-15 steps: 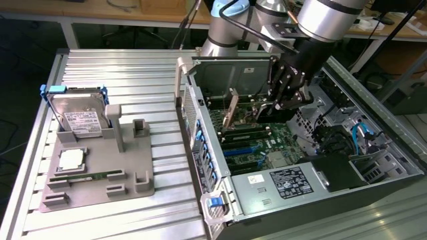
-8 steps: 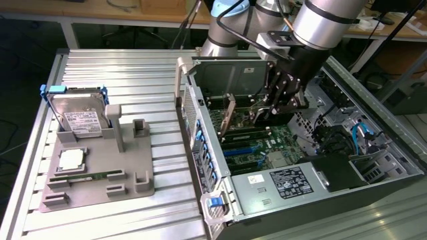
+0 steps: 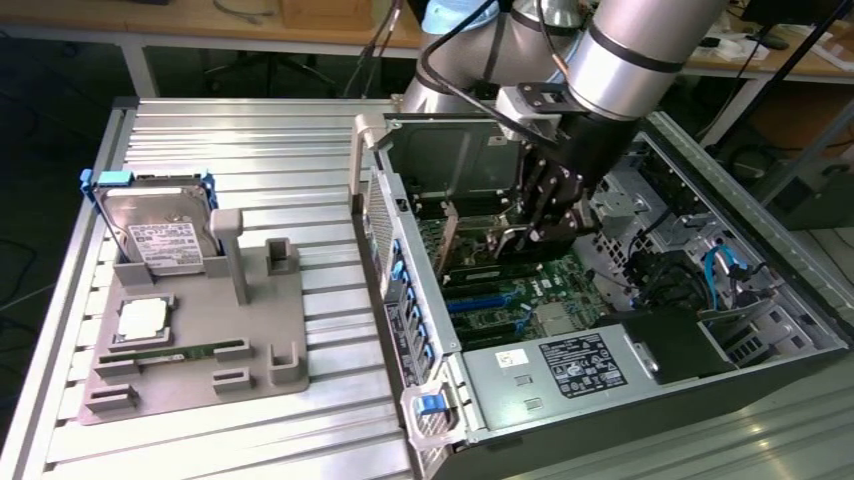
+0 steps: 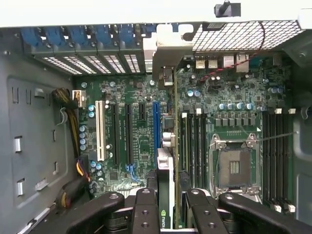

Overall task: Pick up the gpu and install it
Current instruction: 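Insert the gpu into the slot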

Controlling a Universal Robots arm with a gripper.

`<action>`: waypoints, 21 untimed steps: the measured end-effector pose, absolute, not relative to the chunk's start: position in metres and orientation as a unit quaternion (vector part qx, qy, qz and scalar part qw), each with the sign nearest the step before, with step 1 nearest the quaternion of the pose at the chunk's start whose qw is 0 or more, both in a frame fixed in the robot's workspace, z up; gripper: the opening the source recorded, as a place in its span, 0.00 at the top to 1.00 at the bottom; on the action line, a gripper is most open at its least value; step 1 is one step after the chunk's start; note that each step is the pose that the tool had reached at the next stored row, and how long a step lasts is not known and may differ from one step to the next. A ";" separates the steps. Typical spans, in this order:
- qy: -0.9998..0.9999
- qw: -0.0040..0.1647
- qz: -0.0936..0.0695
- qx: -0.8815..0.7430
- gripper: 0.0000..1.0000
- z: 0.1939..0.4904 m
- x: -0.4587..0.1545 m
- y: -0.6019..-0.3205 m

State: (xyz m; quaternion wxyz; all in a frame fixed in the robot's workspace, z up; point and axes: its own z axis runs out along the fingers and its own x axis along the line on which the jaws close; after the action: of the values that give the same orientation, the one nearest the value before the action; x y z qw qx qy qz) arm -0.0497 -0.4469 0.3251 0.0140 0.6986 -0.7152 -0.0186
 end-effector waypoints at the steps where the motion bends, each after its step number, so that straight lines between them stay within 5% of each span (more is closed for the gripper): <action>1: -0.715 0.014 -0.019 0.699 0.73 0.322 -0.051 -0.448; 21: -0.715 0.015 -0.019 0.699 0.73 0.293 -0.064 -0.456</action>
State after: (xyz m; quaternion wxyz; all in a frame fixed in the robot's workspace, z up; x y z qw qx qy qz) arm -0.0635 -0.4558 0.2928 0.0146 0.6985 -0.7152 -0.0189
